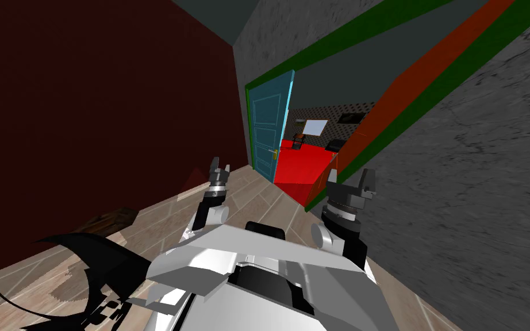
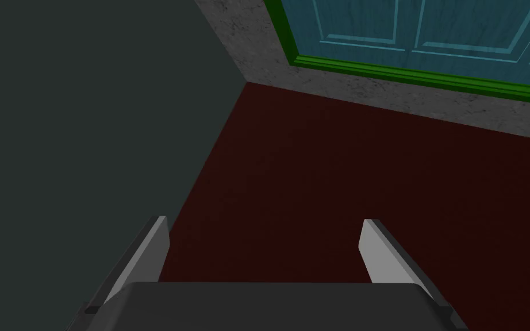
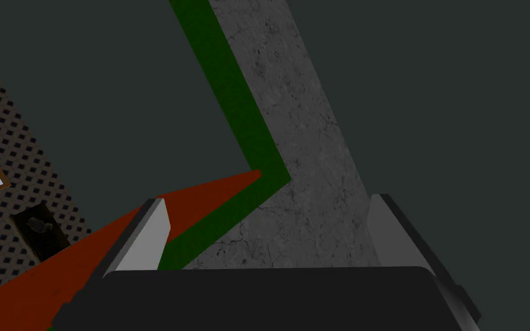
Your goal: Push the door open
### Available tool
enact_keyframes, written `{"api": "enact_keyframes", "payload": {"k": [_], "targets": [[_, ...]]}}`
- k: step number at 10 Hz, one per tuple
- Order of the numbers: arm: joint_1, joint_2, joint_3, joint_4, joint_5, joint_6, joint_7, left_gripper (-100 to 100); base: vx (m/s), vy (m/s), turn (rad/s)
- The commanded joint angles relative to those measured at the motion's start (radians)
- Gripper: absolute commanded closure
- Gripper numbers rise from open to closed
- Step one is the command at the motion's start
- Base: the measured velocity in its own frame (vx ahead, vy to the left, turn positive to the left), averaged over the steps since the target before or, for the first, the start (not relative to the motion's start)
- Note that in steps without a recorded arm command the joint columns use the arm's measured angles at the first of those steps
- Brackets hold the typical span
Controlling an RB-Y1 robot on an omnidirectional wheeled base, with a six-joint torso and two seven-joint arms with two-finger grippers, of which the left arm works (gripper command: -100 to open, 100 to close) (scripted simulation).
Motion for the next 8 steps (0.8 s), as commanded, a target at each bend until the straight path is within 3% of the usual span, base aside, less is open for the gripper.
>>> {"api": "enact_keyframes", "payload": {"k": [1, 8], "targets": [[-0.019, 0.012, -0.004, 0.030, 0.000, -0.002, 0.001, -100, 0.102, 0.091, -0.046], [-0.122, 0.058, -0.026, 0.195, -0.003, -0.012, 0.005, -100, 0.104, 0.034, -0.049]]}}
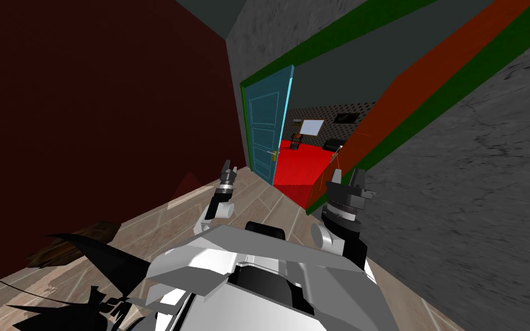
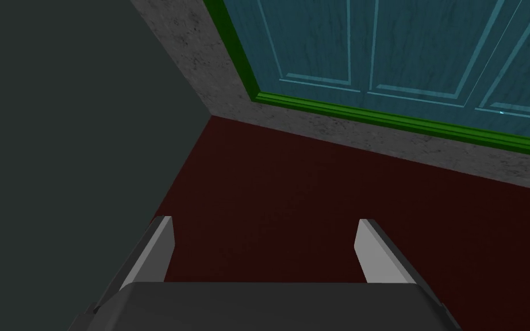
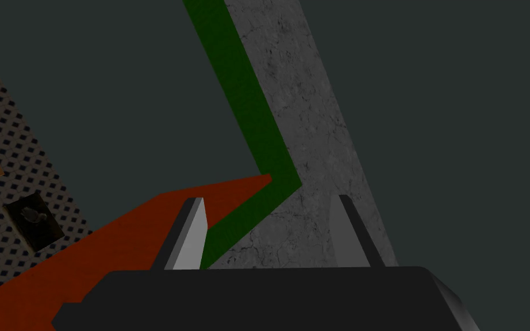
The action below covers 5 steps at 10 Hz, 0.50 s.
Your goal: Push the door open
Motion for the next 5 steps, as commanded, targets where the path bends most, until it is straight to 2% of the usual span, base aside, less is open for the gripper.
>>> {"api": "enact_keyframes", "payload": {"k": [1, 5], "targets": [[-0.019, 0.008, -0.005, 0.035, -0.001, -0.005, 0.001, -100, 0.099, 0.052, -0.038], [-0.075, 0.025, -0.017, 0.124, -0.002, -0.010, 0.003, -100, 0.082, 0.037, -0.044]]}}
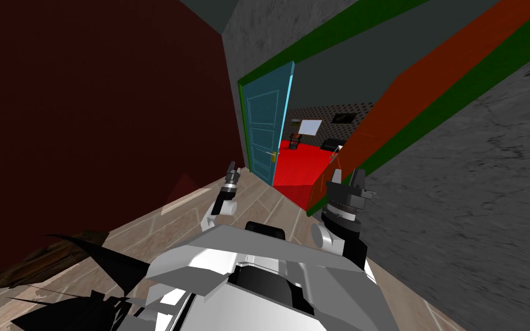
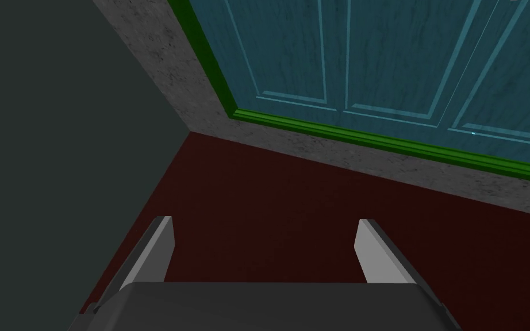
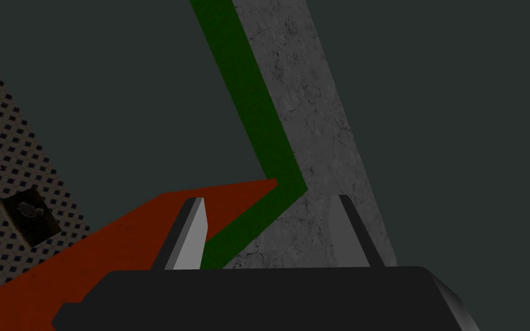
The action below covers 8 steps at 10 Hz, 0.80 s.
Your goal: Push the door open
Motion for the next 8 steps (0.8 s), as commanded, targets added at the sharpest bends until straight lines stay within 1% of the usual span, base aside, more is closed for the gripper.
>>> {"api": "enact_keyframes", "payload": {"k": [1, 8], "targets": [[-0.022, 0.007, -0.005, 0.036, 0.000, -0.001, 0.002, -100, 0.093, 0.047, -0.046], [-0.136, 0.031, -0.029, 0.215, -0.003, -0.012, 0.007, -100, 0.092, 0.054, -0.052]]}}
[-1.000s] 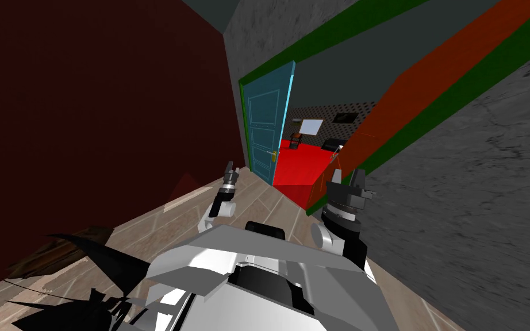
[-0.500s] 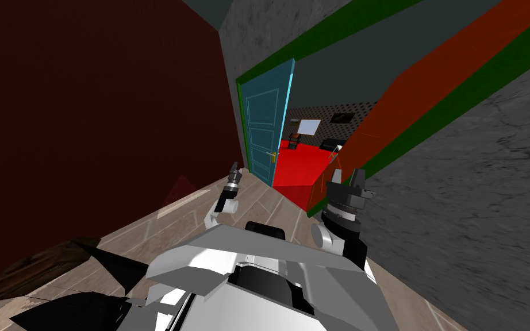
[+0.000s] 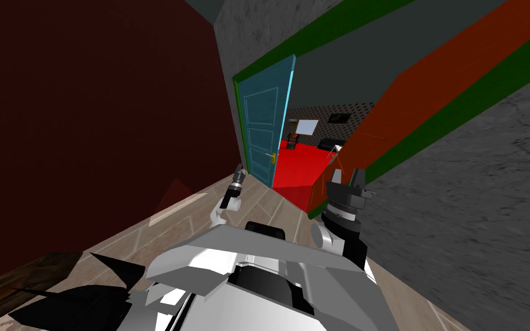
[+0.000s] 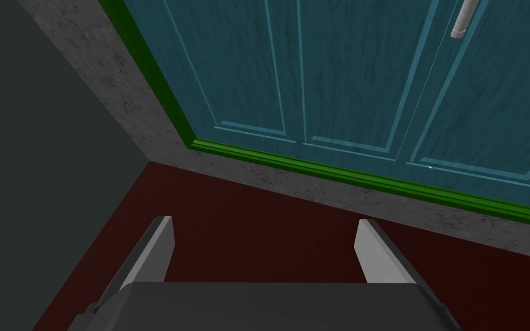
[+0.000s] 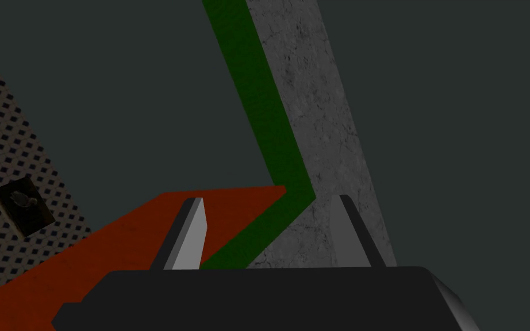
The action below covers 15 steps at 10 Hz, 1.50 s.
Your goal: Push the door open
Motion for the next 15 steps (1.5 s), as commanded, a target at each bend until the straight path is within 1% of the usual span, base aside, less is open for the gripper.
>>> {"api": "enact_keyframes", "payload": {"k": [1, 3, 4, 11, 15], "targets": [[-0.031, 0.001, -0.007, 0.046, -0.002, 0.000, -0.001, -100, 0.100, 0.045, -0.061], [-0.067, 0.005, -0.014, 0.099, -0.003, -0.004, 0.000, -100, 0.093, 0.054, -0.055], [-0.067, 0.005, -0.014, 0.104, -0.003, -0.004, 0.000, -100, 0.057, 0.038, -0.020], [-0.195, 0.014, -0.041, 0.309, -0.006, -0.016, 0.005, -100, 0.081, 0.057, -0.056], [-0.269, 0.013, -0.057, 0.428, -0.008, -0.023, 0.008, -100, 0.094, 0.063, -0.061]]}}
